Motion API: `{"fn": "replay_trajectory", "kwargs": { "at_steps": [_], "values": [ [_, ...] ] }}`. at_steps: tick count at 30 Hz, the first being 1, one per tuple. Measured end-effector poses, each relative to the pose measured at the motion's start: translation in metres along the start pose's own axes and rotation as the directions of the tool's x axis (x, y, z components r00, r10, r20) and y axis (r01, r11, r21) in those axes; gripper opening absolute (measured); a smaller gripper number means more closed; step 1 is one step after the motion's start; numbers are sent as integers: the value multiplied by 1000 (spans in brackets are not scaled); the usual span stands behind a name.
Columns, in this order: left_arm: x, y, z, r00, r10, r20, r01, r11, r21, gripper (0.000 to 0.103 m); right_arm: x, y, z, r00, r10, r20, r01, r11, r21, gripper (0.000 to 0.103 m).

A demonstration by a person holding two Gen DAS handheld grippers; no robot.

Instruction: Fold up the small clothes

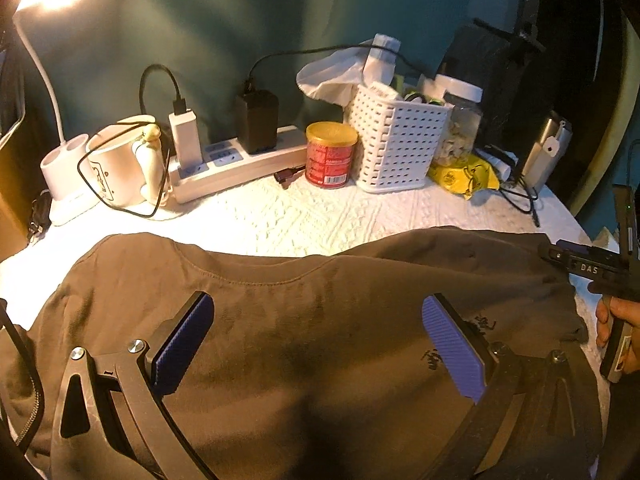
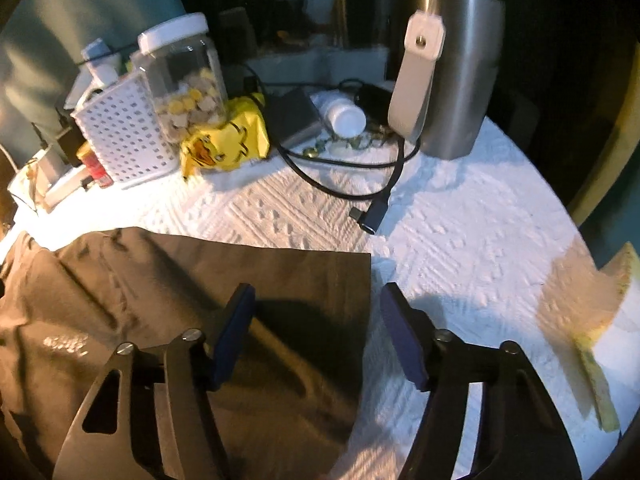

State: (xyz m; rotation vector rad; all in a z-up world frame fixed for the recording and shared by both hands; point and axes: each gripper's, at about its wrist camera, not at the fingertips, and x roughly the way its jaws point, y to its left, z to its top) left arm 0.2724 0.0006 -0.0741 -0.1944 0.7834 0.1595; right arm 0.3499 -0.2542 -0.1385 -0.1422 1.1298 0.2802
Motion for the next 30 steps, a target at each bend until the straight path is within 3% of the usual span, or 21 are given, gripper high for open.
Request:
{"fn": "replay_trajectory", "kwargs": {
  "at_steps": [3,6,7,8,10,21,30],
  "values": [
    [5,5,1,1000,8,-11,-8,1000,-8,103,5,3,2,1000,-18,8,18,1000,-22,66],
    [10,9,1,1000,11,-18,-12,1000,-10,103,5,7,3,999,-31,26,33,998,-49,41],
    [10,9,1,1000,10,-20,-10,1000,-11,103,5,7,3,999,-19,29,21,999,-50,23],
    [11,9,2,1000,7,-20,-7,1000,-11,103,5,7,4,1000,1,26,0,999,-48,15],
    [11,9,2,1000,1,-20,-2,1000,-7,103,4,9,4,1000,8,30,-7,999,-54,8],
    [0,14,4,1000,-6,5,6,1000,-14,103,-30,-29,16,987,-80,142,76,997,35,5],
    [-27,22,1,999,-10,48,11,1000,-23,103,-72,4,26,972,-54,229,59,998,-13,5]
  ]
}}
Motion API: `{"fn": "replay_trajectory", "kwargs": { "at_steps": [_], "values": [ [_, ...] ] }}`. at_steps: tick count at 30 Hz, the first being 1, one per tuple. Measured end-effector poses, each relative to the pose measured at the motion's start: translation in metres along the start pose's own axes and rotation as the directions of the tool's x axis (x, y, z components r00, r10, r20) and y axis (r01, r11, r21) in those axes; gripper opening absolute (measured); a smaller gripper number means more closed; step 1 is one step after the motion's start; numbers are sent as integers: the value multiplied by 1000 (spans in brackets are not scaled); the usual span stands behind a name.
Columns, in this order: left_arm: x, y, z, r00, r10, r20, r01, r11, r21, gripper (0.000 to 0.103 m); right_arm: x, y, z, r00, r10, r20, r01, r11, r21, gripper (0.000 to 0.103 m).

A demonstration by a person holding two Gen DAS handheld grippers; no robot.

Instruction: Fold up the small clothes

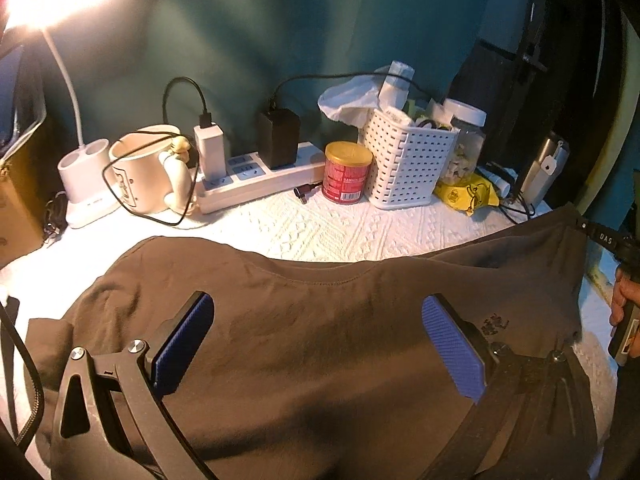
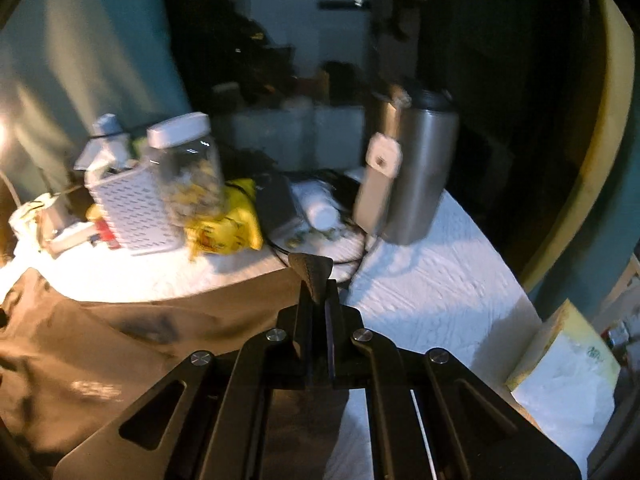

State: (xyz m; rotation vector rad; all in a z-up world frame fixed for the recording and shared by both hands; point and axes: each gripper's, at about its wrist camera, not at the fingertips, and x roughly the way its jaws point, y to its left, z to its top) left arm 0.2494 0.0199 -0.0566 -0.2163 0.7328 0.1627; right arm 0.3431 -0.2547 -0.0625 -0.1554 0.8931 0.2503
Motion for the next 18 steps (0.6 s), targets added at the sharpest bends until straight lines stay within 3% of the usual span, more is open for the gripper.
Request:
{"fn": "replay_trajectory", "kwargs": {
  "at_steps": [10,18],
  "values": [
    [-35,16,-13,998,-29,54,30,999,-18,103,-45,82,-1,993,109,35,-104,988,-117,5],
    [-64,47,-24,994,-30,103,36,998,-55,103,-55,135,-12,988,154,8,-151,975,-160,5]
  ]
}}
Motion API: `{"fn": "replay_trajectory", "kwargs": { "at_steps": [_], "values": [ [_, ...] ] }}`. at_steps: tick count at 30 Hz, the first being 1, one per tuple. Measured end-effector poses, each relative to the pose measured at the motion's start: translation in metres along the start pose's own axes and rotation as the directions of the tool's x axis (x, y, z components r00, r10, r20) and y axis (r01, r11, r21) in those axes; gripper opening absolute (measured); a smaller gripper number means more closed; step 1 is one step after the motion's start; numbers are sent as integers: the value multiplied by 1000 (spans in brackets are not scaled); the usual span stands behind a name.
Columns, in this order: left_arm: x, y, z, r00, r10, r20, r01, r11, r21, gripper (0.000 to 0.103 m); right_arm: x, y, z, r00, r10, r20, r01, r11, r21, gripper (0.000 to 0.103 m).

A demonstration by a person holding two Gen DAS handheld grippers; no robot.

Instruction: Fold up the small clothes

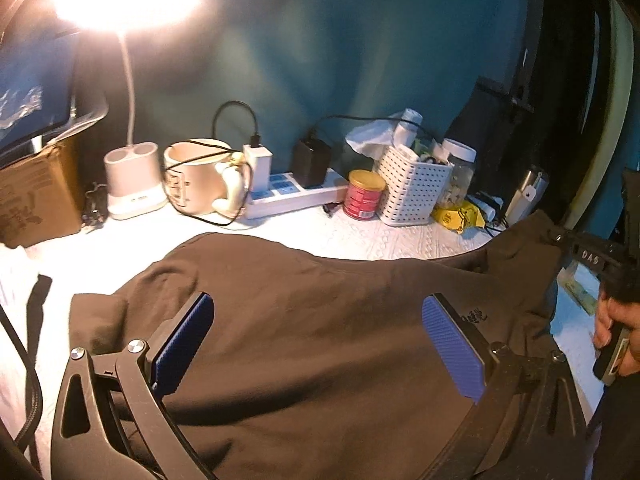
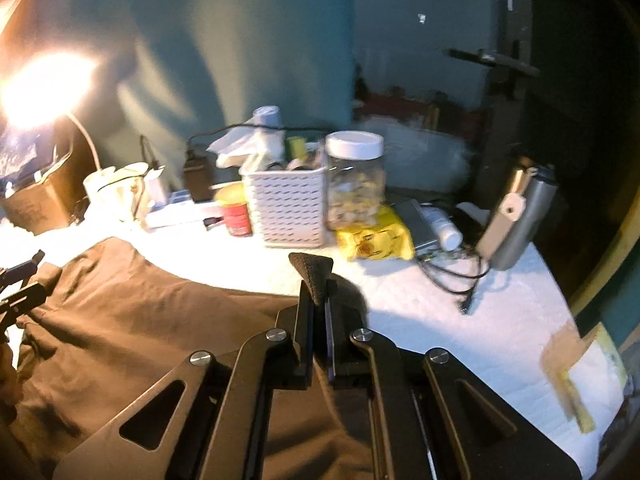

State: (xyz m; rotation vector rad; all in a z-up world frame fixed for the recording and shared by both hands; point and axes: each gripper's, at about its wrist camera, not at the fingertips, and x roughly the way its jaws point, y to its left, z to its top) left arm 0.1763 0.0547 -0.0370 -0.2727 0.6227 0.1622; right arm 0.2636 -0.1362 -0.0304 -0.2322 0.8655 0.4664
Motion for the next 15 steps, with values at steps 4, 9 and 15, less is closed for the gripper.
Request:
{"fn": "replay_trajectory", "kwargs": {
  "at_steps": [4,9,15],
  "values": [
    [-10,16,-6,1000,-1,2,1,1000,-13,103,13,30,-7,999,30,-45,-31,999,-13,5],
    [-18,36,-11,1000,10,3,-10,999,-41,103,32,58,-17,994,43,-106,-44,999,-14,5],
    [-20,50,-14,1000,17,-1,-17,998,-64,103,51,69,-29,977,75,-199,-71,997,27,17]
  ]
}}
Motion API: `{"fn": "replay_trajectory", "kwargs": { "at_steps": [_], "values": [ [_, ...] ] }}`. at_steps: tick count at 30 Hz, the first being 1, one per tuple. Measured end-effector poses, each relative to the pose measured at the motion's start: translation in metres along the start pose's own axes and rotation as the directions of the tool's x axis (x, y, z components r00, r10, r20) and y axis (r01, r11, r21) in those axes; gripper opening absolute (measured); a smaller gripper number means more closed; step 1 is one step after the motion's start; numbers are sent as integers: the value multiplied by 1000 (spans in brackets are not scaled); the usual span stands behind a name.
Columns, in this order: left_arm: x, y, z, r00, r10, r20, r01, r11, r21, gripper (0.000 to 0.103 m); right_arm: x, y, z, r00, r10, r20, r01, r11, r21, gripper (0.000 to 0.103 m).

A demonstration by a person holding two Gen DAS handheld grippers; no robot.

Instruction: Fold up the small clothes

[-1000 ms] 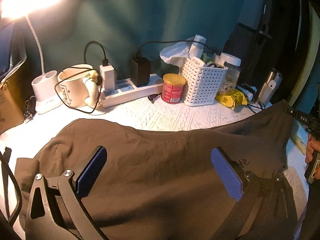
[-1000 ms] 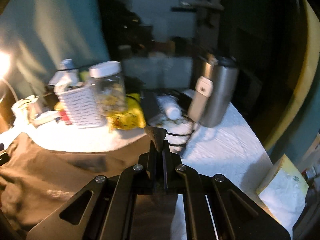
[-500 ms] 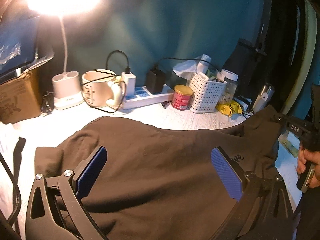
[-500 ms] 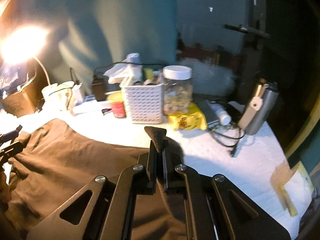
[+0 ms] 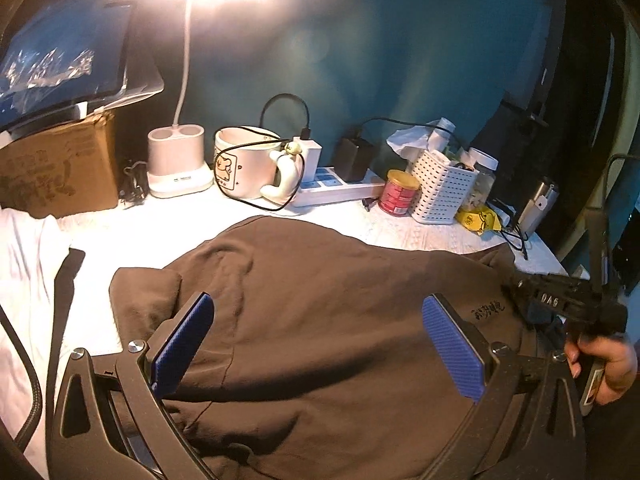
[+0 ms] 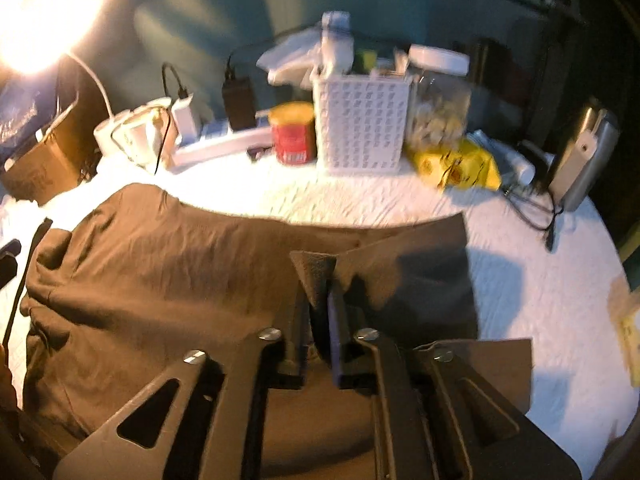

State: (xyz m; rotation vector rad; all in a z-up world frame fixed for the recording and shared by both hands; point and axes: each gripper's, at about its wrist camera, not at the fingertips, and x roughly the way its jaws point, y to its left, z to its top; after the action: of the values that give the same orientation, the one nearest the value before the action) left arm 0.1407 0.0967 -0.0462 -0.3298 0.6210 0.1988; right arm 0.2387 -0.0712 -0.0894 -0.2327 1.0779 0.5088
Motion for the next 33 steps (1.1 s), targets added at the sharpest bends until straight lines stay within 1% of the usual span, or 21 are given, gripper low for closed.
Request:
{"fn": "replay_trajectory", "kwargs": {
  "at_steps": [2,3,4,7,11,14,19,23,30,31,32,33],
  "values": [
    [-1,1,0,1000,-3,5,3,1000,-3,103,-2,3,-3,999,34,-11,-34,999,-4,47],
    [-1,1,0,1000,-5,6,5,1000,-4,103,-4,4,-5,999,49,-12,-49,999,-8,53],
    [-2,0,0,1000,-8,6,8,1000,-5,103,-7,4,-7,998,58,-11,-58,998,-15,56],
    [-1,-4,-2,1000,-15,2,15,1000,-3,103,-23,-5,-14,1000,29,6,-29,999,-23,56],
    [-2,-14,-6,1000,-25,-5,25,1000,10,103,-46,-38,-28,999,-41,35,41,999,8,56],
    [-2,-23,-8,1000,-28,-10,29,999,25,103,-48,-62,-41,996,-93,12,93,995,26,56],
    [-4,-37,-12,1000,-19,-19,20,999,50,103,-47,-88,-53,993,-116,6,115,992,49,56],
    [-2,-43,-14,999,4,-34,-2,998,56,103,-41,-105,-51,995,-105,6,104,991,86,56],
    [-6,-44,-13,998,59,-36,-57,996,62,103,-17,-109,-40,999,-24,-30,27,996,89,56],
    [-7,-43,-13,997,67,-36,-64,996,59,103,-16,-106,-40,1000,-1,-29,3,996,84,56],
    [-8,-41,-13,997,71,-36,-69,996,55,103,-18,-103,-40,1000,4,-11,-3,997,73,37],
    [-9,-41,-13,997,73,-36,-71,996,51,103,-20,-98,-39,1000,16,-5,-16,999,43,14]
  ]
}}
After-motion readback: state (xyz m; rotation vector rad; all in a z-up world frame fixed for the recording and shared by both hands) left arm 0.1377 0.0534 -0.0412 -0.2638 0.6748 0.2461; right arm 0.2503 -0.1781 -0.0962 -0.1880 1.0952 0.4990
